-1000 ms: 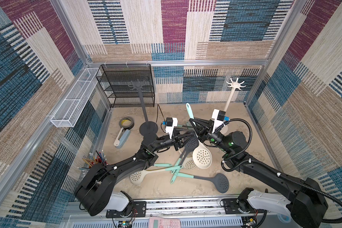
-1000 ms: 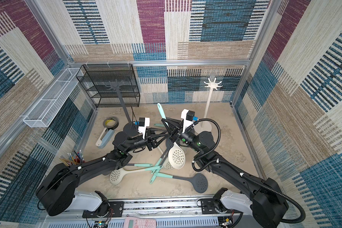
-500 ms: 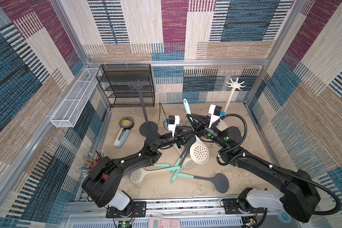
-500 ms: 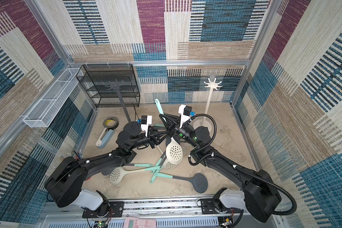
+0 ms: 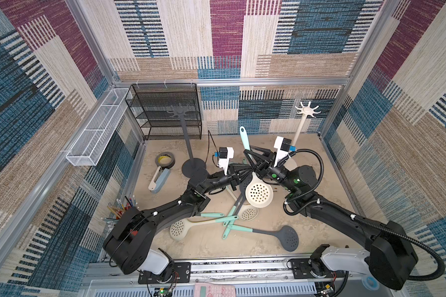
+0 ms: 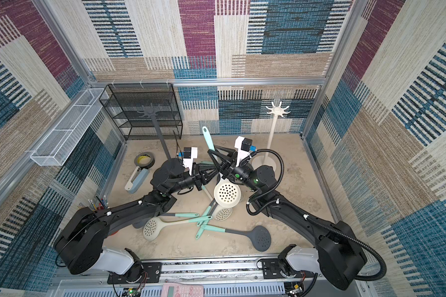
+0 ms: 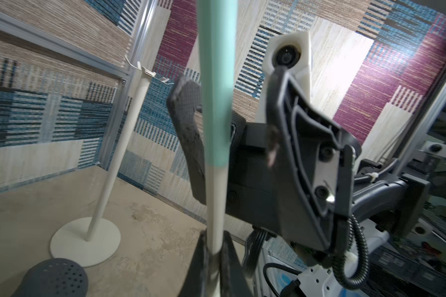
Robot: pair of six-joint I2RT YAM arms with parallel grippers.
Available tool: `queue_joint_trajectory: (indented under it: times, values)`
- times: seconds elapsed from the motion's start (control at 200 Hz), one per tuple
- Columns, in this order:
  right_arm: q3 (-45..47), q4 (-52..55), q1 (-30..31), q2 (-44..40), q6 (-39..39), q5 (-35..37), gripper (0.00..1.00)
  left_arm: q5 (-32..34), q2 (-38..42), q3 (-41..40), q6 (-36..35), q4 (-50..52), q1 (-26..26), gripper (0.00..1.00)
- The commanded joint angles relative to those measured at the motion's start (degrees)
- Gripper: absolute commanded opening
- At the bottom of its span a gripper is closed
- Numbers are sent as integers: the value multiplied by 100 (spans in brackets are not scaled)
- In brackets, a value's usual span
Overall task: Hang the skimmer on the kitchen utensil rack
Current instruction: Pick up the skimmer from the center of the board.
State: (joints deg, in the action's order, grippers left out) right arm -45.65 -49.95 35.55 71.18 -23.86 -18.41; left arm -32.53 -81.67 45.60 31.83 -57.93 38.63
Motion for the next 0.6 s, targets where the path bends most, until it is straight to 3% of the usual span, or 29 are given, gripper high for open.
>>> queue_joint_trajectory:
  times: [0.0,0.105,0.25,0.596]
  values:
    - [10,464,-13,-129,501,472,59,1096,356,-75,-851,1207,2,0]
    - [-2,878,-13,-210,902,750,71,2015,608,-105,-1225,1979,4,0]
    - [34,1223,-15,-274,1237,875,79,3332,568,146,-1559,2897,3,0]
    - [58,1867,-13,-237,1818,639,82,5515,-736,1248,-1875,3007,4,0]
